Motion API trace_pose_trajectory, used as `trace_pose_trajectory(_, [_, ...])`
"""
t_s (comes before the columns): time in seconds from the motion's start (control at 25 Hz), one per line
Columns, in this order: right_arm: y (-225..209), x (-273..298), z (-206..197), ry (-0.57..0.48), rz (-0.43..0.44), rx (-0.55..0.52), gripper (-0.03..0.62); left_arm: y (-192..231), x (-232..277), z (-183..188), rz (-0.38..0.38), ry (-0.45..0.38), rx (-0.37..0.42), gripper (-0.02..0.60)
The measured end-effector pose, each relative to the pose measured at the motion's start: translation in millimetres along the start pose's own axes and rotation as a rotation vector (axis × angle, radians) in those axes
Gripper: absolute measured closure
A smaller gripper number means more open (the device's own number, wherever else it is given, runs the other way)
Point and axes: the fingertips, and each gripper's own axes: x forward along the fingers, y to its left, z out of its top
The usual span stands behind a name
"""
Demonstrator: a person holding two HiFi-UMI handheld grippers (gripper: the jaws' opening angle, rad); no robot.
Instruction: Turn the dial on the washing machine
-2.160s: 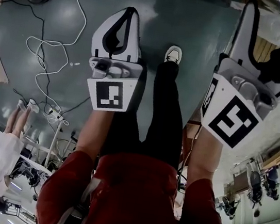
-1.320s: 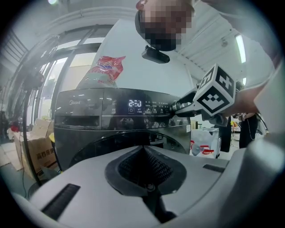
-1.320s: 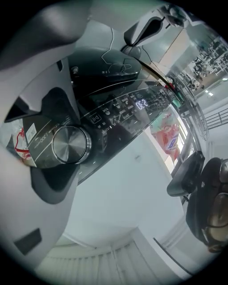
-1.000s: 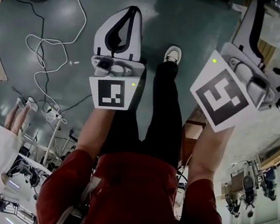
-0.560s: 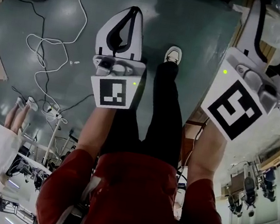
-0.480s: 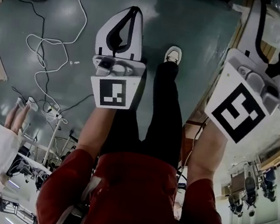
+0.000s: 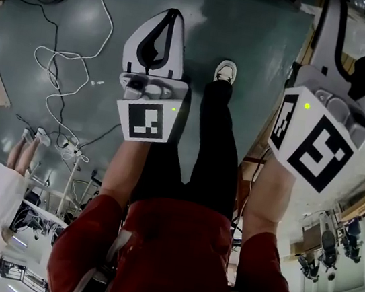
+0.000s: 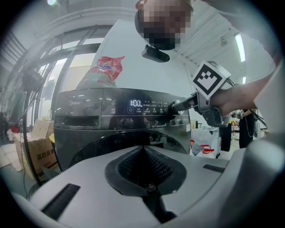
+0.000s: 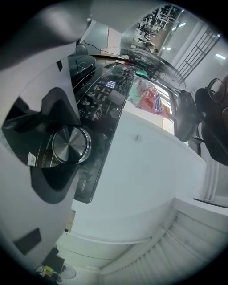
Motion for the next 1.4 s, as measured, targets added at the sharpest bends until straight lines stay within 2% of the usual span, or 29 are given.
trace_pose_trajectory(0.44, [-0.9,-1.3,-1.2,-0.006,0.003,0.053,0.318,-1.3,-1.1,0.6,0.001,0.0,-0.002,0.572])
trace_pose_trajectory(0.76, [-4.4,-2.0,-4.1,-0.018,0.024,0.208,0.318,-1.2,-0.5,1.3,0.003,-0.005,0.002,0.572])
trace_pose_trajectory(1.04, [-6.9,-1.7,-5.9,-0.017,0.055,0.447,0.318,-0.5,-0.6,1.0,0.004,-0.01,0.004,0.572])
trace_pose_trajectory(1.4, [-9.5,-1.3,-3.4,-0.016,0.053,0.488,0.318,-1.0,-0.5,0.2,0.002,-0.003,0.005,0.572])
